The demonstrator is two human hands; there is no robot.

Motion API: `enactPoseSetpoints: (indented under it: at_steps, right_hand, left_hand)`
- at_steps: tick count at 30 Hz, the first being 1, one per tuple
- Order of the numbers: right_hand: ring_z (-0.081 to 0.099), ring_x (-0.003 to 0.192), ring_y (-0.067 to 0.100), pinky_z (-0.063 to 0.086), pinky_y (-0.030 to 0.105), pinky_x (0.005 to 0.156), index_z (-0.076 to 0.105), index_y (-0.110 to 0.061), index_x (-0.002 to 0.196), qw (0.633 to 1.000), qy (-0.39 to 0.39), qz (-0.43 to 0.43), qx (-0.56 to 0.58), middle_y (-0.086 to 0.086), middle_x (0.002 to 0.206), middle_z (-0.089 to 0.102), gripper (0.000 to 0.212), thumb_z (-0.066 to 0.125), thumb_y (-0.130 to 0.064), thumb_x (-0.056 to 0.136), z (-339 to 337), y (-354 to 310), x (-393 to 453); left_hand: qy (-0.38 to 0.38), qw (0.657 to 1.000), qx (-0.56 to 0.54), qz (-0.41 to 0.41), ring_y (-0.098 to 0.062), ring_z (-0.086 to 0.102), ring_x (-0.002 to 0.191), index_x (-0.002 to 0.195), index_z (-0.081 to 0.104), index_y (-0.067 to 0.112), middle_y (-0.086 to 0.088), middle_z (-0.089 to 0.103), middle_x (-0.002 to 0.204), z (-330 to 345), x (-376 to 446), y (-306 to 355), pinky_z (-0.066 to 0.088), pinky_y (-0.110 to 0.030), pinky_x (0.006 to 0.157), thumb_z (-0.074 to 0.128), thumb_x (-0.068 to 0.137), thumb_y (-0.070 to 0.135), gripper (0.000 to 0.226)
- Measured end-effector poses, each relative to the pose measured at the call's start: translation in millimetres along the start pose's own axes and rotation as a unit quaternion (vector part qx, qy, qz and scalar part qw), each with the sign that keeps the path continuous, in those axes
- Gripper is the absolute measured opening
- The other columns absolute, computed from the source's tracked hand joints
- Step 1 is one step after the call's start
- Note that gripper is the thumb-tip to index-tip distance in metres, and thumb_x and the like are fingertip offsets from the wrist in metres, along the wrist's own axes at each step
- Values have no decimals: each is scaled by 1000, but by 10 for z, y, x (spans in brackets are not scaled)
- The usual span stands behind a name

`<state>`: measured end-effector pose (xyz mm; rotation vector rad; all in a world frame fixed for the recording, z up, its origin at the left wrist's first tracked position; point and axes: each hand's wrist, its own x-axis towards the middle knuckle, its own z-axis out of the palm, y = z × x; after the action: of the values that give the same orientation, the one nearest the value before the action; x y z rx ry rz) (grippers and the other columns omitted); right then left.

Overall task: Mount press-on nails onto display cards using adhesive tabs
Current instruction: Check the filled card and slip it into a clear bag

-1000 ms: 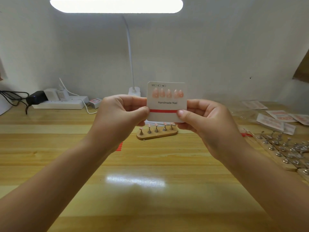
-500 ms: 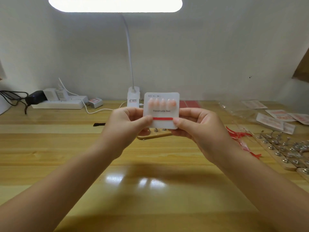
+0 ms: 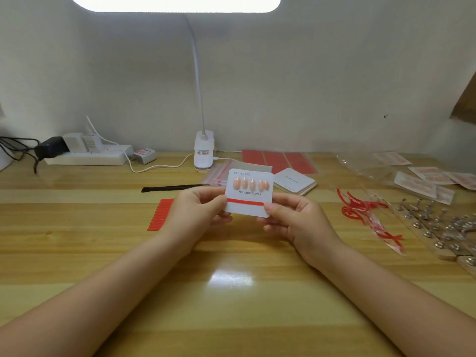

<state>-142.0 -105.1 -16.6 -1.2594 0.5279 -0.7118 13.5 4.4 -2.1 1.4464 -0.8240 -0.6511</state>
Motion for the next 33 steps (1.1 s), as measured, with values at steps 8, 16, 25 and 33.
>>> enactPoseSetpoints:
  at_steps: [8,16,25,33]
  right_hand:
    - [73,79,22,56,22,58,64,-6,112,1000,-2,-13,13,10,98,75,24,64,-2,89,-1,26,9]
    - [74,78,21,55,21,60,66,-11,102,999,13,-32,8,9,92,76,17,65,-2,88,-2,63,37]
    - [73,76,20,56,20,60,65,-11,100,999,12,-37,17,9,89,76,15,65,-2,88,-6,68,45]
    - [73,72,19,56,20,60,63,-9,100,999,-1,-19,46,8,83,75,15,62,0,88,-25,40,48]
  left_hand:
    - [78,984,73,141,-14,71,73,101,57,17,0,74,84,5,-1,-155,58,-24,67,56,96,8,10]
    - [73,981,58,170,-15,69,79,104,54,27,-3,71,89,-6,14,-194,58,-30,72,60,94,13,18]
    - [78,937,221,261,-5,62,81,98,61,31,13,65,90,-17,-4,-194,51,-19,73,64,91,14,19]
    - [86,926,241,276,-4,62,85,98,66,25,11,66,91,-28,14,-212,48,-11,75,68,88,12,17]
